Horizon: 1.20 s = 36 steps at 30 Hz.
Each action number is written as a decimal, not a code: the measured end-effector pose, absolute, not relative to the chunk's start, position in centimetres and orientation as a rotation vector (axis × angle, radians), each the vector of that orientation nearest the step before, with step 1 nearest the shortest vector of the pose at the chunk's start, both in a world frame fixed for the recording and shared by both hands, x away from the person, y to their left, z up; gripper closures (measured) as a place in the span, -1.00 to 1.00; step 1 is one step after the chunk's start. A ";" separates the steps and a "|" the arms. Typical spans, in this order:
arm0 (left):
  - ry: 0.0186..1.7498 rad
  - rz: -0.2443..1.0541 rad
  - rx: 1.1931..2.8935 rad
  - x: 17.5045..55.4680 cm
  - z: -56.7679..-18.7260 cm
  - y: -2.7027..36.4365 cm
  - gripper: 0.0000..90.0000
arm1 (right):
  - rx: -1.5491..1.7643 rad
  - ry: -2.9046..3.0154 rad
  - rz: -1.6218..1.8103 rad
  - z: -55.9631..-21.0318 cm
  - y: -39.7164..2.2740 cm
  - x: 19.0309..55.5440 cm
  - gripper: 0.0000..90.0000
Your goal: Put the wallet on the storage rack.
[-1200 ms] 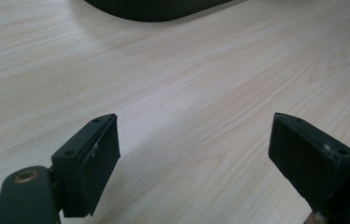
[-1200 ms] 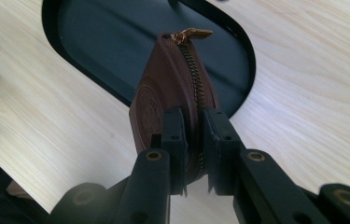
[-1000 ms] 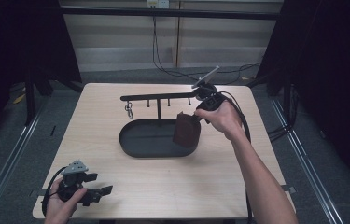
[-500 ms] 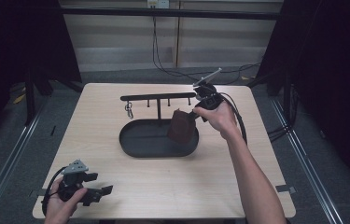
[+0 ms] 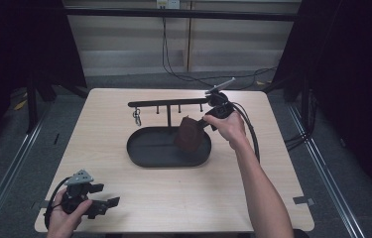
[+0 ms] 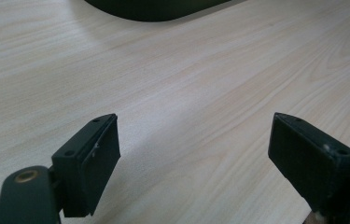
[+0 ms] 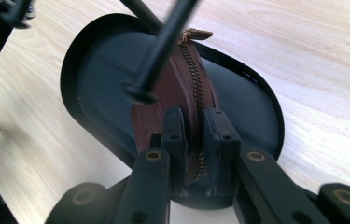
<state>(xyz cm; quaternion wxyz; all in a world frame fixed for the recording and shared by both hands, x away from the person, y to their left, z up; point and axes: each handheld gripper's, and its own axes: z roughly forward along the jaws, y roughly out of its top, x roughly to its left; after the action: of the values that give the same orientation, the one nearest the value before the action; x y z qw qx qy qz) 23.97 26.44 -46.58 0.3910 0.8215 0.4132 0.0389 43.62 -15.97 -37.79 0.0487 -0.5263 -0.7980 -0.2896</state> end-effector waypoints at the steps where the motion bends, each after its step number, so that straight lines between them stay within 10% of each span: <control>1: 1.045 0.095 2.089 24.0 -46.6 26.5 -0.63 | -1.604 -2.426 -0.884 -38.1 -16.0 43.7 0.77; 36: 1.025 0.115 2.079 23.9 -46.4 26.5 -0.63 | -1.790 -2.352 -0.906 -44.7 -17.1 43.8 0.70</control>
<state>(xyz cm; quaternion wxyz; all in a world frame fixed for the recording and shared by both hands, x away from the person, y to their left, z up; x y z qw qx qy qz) 23.87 26.49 -46.38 0.3988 0.8215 0.4050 0.0456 43.75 -17.10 -44.71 0.0250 -0.5789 -0.7606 -0.2930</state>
